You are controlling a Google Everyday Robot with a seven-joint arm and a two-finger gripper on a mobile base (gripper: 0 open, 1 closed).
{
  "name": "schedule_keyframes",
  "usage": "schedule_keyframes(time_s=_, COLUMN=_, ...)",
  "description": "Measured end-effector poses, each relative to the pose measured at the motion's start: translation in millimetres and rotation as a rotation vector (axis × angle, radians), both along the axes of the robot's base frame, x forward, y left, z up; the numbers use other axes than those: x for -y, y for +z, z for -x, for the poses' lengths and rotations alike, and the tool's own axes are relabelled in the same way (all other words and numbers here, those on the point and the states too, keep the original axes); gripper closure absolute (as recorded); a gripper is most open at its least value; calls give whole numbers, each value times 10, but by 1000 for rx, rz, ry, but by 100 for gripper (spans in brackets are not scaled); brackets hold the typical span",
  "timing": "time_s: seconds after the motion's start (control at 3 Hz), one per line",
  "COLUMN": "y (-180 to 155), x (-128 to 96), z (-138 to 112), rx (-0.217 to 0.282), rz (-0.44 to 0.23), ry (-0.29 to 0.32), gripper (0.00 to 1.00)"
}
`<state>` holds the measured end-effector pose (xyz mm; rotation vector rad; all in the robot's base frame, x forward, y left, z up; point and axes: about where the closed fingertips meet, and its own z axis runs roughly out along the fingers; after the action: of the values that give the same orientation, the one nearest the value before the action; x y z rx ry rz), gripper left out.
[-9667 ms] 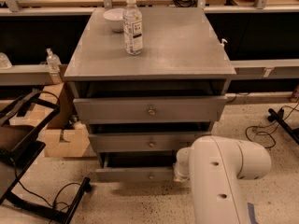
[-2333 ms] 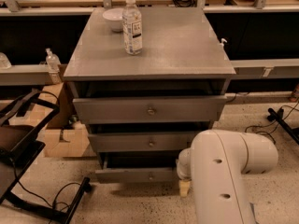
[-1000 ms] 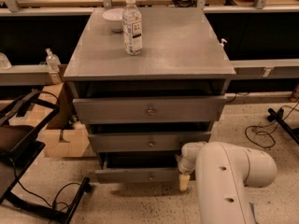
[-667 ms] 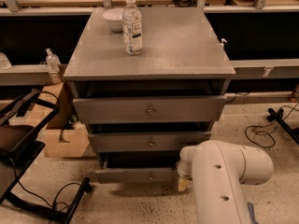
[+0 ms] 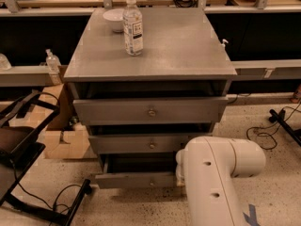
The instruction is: Open bottom drawer
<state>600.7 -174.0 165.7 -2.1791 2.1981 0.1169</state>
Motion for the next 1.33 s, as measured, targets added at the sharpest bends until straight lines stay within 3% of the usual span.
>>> schedule_keyframes(time_s=0.33, y=0, x=0, z=0, rx=0, rz=0, ry=0, gripper=95)
schedule_keyframes(time_s=0.67, y=0, x=0, z=0, rx=0, rz=0, ry=0, gripper=100)
schedule_keyframes(time_s=1.33, y=0, x=0, z=-2, rx=0, rz=0, ry=0, gripper=100)
